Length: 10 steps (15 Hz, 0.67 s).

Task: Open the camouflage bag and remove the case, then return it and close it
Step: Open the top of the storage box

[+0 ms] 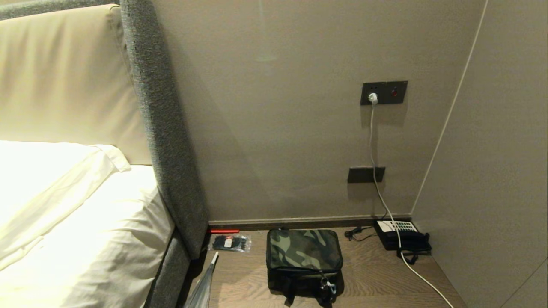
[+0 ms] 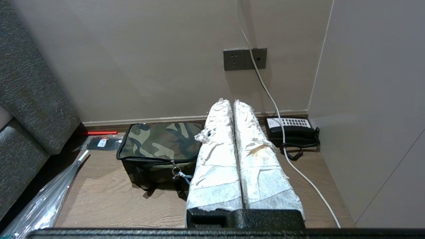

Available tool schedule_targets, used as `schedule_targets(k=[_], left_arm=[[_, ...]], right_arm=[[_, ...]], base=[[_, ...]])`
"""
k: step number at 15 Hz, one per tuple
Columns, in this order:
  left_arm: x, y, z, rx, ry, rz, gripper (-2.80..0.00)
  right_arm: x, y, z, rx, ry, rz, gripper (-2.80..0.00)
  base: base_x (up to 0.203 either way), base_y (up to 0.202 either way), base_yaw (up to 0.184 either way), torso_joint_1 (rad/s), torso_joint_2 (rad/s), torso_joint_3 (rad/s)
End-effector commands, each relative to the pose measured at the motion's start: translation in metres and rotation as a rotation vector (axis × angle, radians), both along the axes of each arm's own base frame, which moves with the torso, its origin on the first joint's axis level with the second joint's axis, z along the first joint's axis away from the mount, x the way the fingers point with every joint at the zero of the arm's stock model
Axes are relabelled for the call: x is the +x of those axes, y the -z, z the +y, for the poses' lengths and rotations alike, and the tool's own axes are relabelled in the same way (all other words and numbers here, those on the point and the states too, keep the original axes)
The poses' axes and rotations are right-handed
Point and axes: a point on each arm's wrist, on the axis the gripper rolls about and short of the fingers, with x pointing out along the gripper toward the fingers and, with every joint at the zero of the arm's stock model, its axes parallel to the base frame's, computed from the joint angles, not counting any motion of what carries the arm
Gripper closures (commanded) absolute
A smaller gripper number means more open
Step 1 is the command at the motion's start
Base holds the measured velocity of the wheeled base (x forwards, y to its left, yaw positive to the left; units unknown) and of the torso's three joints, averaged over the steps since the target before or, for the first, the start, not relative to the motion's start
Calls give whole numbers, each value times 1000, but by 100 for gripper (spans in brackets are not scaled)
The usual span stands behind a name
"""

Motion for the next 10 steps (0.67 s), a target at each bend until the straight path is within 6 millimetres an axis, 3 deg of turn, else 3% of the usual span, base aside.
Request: schedule_targets(k=[1, 10], left_arm=[[0, 0, 0, 0, 0, -1, 0], [0, 0, 0, 0, 0, -1, 0]], right_arm=[[-2, 2, 0, 1, -1, -21, 0], [-2, 2, 0, 1, -1, -21, 0]], base=[[0, 0, 0, 0, 0, 0], [0, 0, 0, 0, 0, 0]])
